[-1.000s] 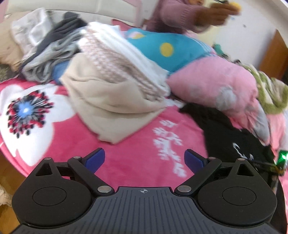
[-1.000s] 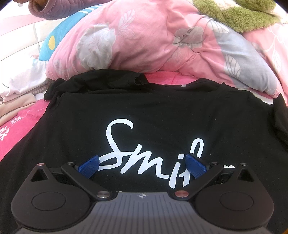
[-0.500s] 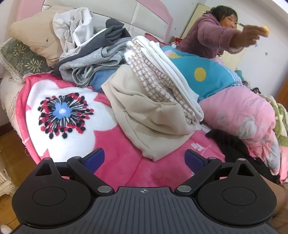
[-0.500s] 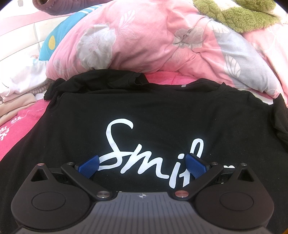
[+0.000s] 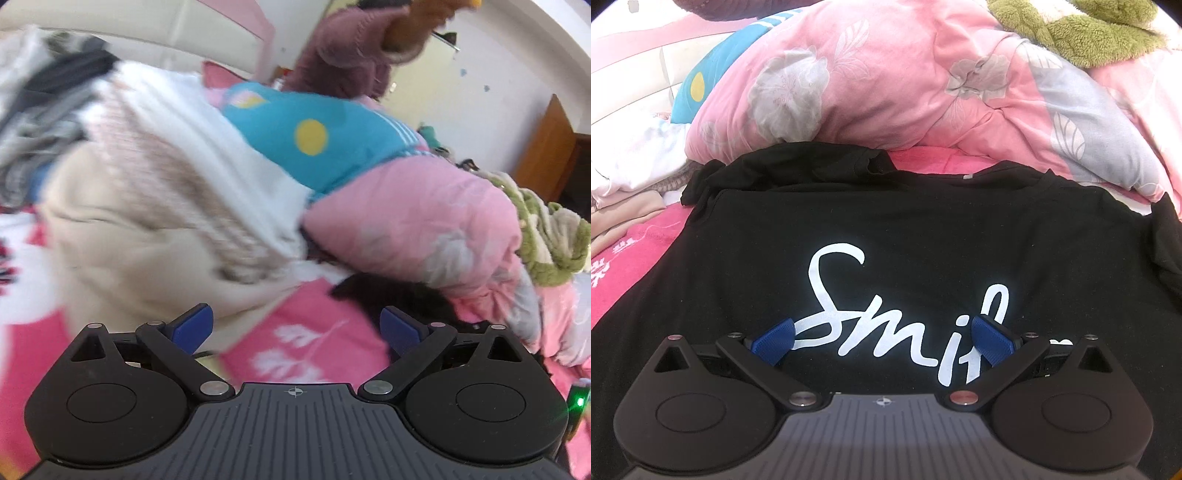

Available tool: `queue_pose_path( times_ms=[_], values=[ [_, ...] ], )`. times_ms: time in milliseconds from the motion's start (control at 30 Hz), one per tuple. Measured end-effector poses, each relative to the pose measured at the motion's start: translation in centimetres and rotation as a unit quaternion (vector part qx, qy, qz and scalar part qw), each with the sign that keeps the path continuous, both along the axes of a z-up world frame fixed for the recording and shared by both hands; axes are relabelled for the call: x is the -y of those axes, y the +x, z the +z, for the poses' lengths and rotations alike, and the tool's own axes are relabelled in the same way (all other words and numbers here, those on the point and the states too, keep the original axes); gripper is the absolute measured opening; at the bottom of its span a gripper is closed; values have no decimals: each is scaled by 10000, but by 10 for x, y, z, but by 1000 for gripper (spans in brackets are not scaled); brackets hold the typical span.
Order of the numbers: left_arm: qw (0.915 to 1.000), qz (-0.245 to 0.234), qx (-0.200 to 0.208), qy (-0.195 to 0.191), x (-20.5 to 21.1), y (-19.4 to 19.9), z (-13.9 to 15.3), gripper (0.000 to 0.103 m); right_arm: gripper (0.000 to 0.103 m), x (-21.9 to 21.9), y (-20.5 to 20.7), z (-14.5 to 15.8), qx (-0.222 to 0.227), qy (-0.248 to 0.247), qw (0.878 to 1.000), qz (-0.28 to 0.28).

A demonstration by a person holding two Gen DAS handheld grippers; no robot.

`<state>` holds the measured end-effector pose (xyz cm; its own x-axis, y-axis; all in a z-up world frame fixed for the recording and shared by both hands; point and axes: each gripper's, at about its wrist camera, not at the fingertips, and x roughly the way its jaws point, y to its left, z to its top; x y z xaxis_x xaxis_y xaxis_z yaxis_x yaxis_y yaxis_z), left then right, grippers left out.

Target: Fold clothes

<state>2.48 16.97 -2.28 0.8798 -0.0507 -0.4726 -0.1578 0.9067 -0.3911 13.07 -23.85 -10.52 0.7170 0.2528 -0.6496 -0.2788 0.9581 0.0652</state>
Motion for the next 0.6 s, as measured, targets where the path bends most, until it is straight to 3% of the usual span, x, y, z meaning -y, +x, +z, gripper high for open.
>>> queue_pose_path(
  times_ms=[333,600],
  values=[
    [9996,29,-244,-142,41,81,-35,98,103,0,0,0,2,5,10000,-6],
    [9978,-254,-533,314,68,87,-58,100,103,0,-2,-1,54,15,10000,-14]
  ],
)
